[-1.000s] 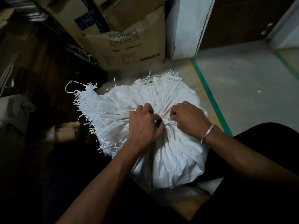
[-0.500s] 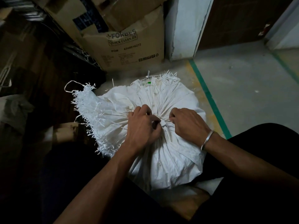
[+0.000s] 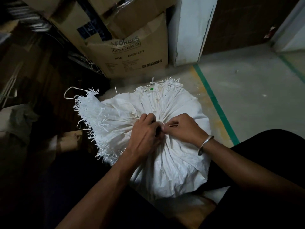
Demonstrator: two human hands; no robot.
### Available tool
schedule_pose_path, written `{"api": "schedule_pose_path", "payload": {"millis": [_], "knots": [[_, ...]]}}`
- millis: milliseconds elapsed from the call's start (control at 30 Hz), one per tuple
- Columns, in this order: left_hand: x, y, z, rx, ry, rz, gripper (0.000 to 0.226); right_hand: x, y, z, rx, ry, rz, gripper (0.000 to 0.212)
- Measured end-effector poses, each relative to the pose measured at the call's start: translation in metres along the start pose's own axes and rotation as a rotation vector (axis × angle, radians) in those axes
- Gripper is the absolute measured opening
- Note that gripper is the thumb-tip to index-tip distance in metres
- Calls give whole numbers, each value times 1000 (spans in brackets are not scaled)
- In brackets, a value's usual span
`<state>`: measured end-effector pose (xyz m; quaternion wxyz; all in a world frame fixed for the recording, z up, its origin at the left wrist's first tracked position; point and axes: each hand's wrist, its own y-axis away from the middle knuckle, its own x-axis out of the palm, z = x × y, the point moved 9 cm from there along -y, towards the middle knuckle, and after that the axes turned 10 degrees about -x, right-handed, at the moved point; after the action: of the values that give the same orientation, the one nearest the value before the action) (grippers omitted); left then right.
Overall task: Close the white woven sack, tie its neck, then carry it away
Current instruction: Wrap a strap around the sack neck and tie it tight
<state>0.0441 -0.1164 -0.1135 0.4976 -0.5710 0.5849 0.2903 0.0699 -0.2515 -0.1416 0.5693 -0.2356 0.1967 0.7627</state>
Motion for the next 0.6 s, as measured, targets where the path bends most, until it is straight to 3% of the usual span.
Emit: {"api": "schedule_pose_path", "payload": {"millis": [167,267,400,500,600], "knots": [[-16,1,8,-27,115,-49,25,21,-1,-22,179,-406,121,35],[-16,-2,15,-93,184,-20,22,24,4,-22,237,-518,139,36],[-9,-5,21,-217,207,121,31,24,7,-19,222,-514,125,24],[6,-5,10,-132,-26,301,41,24,7,-15,171,-430,94,12],[7,-11,3,-60,-113,400,41,23,6,-13,155,-398,114,13]]}}
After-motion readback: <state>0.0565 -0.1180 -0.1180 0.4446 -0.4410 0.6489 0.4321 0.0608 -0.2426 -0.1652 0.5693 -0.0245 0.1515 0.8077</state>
